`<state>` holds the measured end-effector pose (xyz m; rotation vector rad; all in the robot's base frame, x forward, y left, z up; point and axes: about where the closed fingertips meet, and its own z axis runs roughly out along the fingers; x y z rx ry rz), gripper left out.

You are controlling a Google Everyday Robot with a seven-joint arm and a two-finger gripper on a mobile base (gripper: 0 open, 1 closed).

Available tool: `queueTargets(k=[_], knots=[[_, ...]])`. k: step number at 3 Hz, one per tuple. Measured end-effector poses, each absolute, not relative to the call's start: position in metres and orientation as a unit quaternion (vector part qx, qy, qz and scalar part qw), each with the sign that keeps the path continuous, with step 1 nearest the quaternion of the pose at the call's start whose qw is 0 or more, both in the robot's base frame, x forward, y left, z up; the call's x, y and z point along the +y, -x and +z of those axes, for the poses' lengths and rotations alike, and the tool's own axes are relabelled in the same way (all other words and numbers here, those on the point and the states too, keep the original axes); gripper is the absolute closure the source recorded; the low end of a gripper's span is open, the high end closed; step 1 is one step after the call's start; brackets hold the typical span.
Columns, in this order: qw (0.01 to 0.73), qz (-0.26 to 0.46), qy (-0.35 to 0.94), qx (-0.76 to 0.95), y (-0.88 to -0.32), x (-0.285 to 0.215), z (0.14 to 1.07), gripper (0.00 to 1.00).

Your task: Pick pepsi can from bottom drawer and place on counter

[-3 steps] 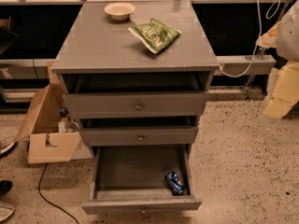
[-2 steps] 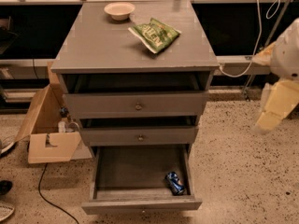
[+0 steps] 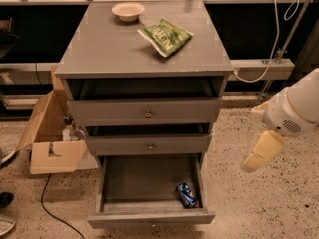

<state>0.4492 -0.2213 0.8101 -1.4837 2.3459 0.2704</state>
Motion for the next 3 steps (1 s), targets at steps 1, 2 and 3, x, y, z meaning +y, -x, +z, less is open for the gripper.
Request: queueTargets(k=[1, 2, 3], knots=[[0.190, 0.119, 0.502, 0.835, -0.464, -0.212, 0.752, 0.00], [0.190, 0.119, 0.502, 0.835, -0.464, -0.212, 0.752, 0.00], [0.193, 0.120, 0.500, 0.835, -0.476, -0.215, 0.711, 0.00]])
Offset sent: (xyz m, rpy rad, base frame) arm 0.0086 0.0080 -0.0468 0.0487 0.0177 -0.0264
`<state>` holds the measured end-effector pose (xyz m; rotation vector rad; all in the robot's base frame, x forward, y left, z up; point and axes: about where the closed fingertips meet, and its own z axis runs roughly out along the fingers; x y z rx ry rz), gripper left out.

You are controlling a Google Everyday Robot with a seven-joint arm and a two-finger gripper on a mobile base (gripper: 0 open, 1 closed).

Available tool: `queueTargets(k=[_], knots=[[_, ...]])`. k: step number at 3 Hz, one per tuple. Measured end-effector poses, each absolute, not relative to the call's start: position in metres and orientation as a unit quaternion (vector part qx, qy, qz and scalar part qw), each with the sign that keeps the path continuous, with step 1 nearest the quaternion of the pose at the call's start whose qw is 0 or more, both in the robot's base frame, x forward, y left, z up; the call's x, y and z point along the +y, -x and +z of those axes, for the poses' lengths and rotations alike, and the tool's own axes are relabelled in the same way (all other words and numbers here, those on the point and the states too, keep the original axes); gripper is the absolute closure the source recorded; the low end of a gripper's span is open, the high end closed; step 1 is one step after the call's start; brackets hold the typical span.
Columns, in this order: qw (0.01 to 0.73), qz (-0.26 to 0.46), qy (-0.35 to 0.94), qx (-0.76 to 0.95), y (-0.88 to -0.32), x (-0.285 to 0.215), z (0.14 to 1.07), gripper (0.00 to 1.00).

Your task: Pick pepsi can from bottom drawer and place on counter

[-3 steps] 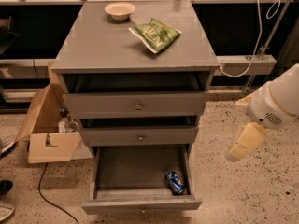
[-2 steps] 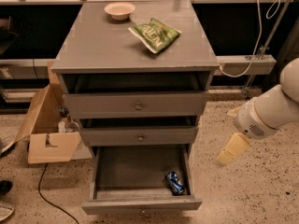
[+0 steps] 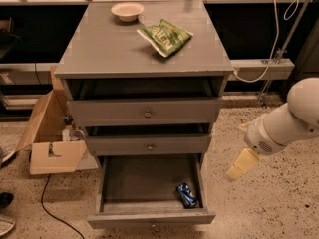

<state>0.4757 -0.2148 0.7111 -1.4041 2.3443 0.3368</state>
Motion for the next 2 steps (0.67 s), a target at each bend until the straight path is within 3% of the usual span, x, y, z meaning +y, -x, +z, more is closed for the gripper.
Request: queueTargets(k=[2], knots=[[0.225, 0.133, 0.498, 0.827, -0.515, -0.217, 0.580, 0.00]])
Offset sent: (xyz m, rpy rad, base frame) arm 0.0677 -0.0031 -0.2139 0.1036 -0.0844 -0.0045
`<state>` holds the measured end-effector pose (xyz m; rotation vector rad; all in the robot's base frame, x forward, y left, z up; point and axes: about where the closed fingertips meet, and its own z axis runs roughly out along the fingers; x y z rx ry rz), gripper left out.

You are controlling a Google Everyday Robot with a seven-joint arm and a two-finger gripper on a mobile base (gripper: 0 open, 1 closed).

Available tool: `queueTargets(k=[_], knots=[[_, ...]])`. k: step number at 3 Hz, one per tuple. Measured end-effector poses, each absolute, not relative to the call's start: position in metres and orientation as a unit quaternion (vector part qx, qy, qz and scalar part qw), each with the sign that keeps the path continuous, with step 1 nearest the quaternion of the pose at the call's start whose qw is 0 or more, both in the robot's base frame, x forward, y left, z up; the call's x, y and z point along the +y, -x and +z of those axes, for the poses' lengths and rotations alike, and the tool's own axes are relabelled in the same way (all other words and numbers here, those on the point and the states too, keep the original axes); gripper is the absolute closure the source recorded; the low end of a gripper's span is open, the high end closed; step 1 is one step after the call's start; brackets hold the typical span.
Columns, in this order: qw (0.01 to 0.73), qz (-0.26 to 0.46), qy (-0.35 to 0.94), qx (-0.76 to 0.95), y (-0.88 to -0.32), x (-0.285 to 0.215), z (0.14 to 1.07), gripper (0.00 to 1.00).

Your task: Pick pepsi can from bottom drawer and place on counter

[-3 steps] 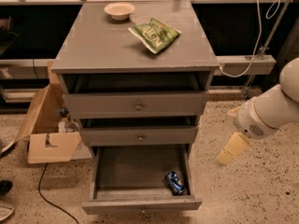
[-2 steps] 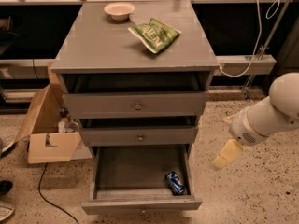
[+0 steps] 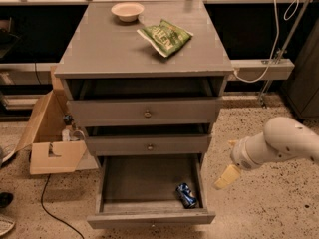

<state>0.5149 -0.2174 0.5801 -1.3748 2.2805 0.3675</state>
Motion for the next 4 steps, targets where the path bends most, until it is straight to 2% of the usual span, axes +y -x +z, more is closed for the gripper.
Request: queueTargets(k=[1, 2, 4], knots=[[0.236, 0.164, 0.489, 0.823, -0.528, -0.213, 0.508, 0.00], [0.235, 0.162, 0.489, 0.824, -0.529, -0.213, 0.506, 0.00], [0.177, 0.139, 0.487, 0.844, -0.556, -0.222, 0.390, 0.00]])
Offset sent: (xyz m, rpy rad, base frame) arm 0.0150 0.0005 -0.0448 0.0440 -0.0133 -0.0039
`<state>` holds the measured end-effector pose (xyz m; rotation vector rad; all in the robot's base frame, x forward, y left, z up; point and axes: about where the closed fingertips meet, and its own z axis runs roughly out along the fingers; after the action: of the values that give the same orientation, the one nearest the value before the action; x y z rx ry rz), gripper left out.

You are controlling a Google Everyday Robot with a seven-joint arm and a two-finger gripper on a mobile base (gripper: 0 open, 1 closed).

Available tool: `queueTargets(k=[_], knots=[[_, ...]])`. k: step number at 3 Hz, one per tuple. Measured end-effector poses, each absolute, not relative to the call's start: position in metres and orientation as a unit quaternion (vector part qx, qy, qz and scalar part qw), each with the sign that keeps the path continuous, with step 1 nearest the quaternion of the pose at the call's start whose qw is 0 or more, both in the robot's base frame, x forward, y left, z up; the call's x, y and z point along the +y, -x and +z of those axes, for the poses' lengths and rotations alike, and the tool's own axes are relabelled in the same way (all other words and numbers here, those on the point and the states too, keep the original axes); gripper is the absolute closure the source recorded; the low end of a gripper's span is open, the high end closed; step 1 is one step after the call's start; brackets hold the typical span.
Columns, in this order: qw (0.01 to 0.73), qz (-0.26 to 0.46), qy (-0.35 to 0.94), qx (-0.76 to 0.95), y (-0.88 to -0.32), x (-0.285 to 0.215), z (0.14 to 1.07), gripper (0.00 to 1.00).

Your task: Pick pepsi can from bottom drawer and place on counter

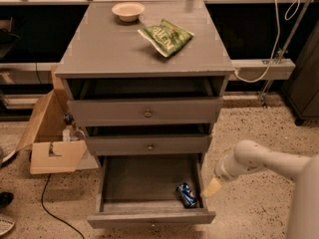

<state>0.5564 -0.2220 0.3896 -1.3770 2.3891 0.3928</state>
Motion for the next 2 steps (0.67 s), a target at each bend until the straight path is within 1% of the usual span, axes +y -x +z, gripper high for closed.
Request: queueTargets(k=[1, 2], knots=[[0.157, 0.119, 0.483, 0.853, -0.564, -0.224, 0.331, 0.00], [0.160, 0.129, 0.472, 0.858, -0.568, -0.221, 0.287, 0.00]])
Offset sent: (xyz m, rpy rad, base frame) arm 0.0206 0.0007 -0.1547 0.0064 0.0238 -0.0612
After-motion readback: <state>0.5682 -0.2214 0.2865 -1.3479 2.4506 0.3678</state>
